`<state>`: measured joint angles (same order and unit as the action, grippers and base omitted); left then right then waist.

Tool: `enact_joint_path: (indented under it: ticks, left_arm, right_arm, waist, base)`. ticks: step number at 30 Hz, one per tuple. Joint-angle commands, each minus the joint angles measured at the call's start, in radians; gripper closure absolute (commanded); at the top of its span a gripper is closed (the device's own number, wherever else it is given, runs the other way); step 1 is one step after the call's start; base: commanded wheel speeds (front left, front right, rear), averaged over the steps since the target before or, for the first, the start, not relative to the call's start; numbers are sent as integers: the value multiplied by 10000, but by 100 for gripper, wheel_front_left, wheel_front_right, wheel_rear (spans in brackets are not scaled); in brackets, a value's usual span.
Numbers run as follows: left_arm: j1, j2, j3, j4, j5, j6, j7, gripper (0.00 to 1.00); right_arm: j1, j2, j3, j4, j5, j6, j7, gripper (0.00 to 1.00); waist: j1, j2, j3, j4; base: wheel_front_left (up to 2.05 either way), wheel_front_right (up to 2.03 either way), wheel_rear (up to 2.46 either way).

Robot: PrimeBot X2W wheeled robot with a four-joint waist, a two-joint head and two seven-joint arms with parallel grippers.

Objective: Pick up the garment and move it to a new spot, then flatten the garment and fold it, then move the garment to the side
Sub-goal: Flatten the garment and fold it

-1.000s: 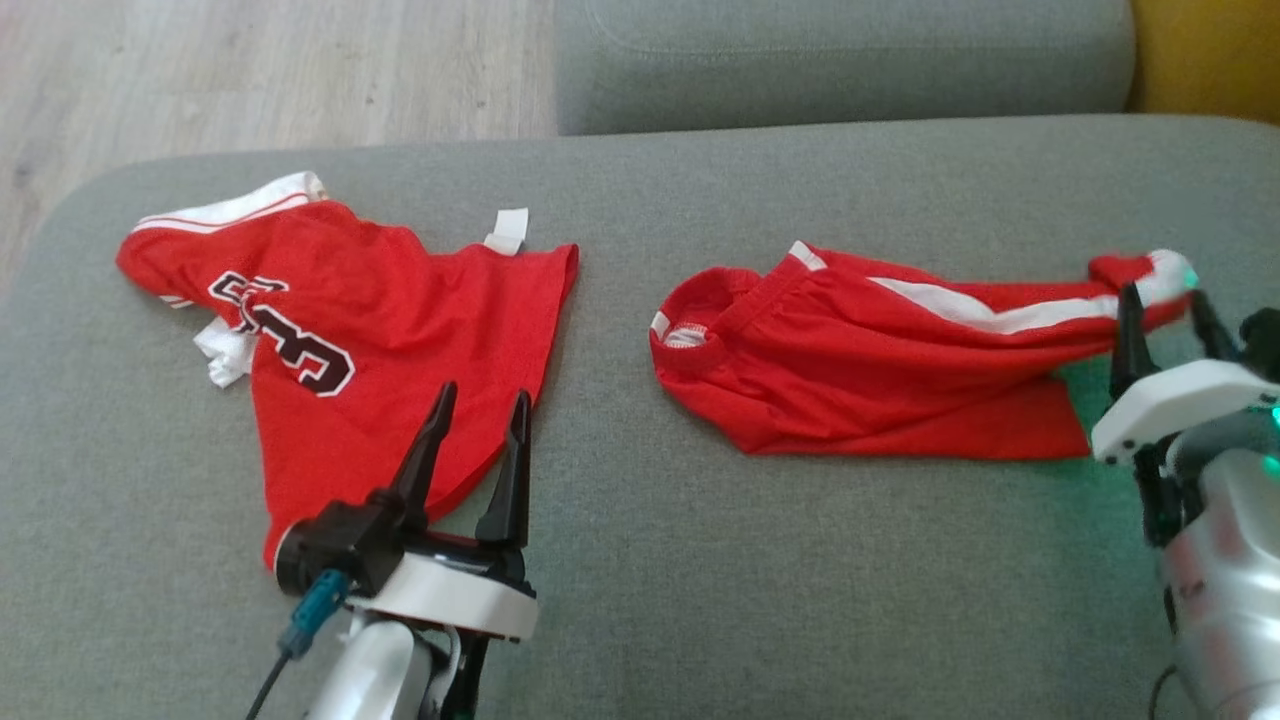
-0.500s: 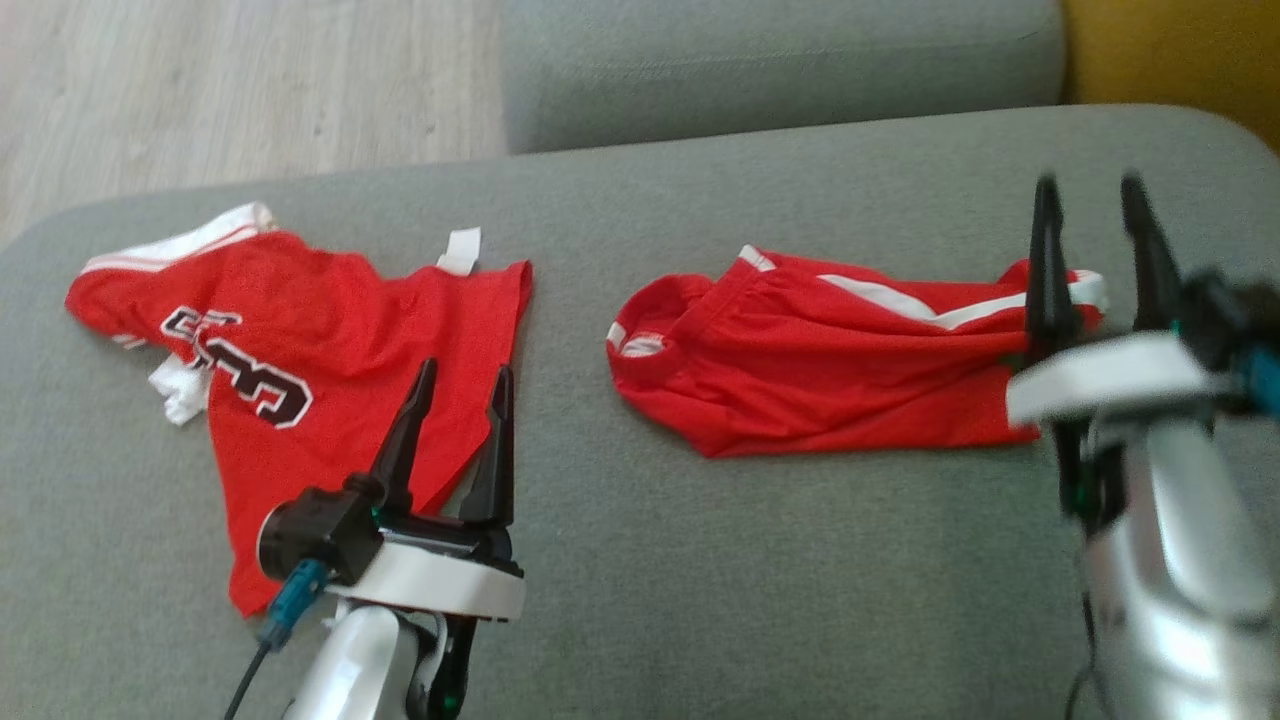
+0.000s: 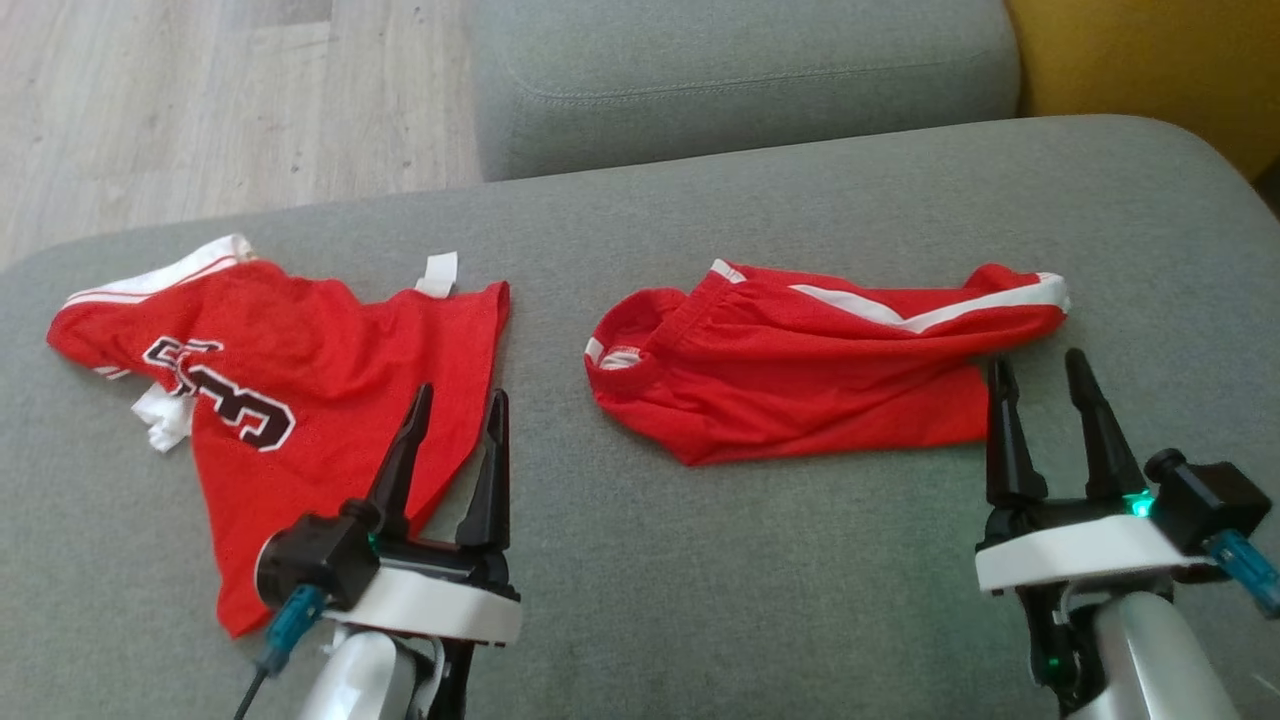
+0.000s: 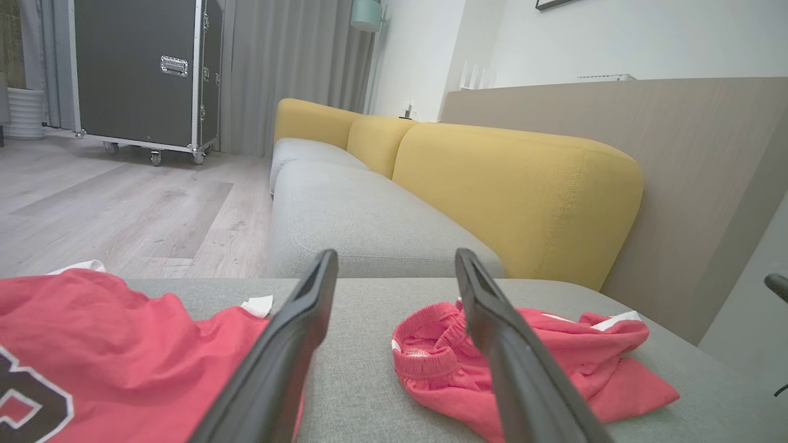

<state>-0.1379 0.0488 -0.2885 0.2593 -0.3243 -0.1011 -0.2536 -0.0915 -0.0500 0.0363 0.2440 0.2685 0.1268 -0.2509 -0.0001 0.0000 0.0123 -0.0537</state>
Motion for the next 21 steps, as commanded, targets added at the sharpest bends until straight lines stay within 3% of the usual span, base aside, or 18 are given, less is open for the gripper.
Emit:
enact_joint_path:
  ticks: [1, 10, 21]
  left_arm:
    - [-301, 14, 304, -311, 63, 12, -82, 0]
    - [-577, 14, 125, -292, 75, -30, -82, 0]
    - [-1182, 14, -368, -123, 15, 9, -82, 0]
  right_arm:
    - [-395, -5, 231, -414, -66, 39, -108, 0]
    - [-1099, -4, 261, -19, -691, 39, -108, 0]
    - [-3874, -167, 181, 3868, -2090, 39, 677, 0]
  waist:
    - [1, 0, 51, 87]
    - [1, 0, 627, 667]
    - [1, 0, 1530, 1893]
  base:
    - [0, 0, 0]
    - [0, 0, 0]
    - [0, 0, 0]
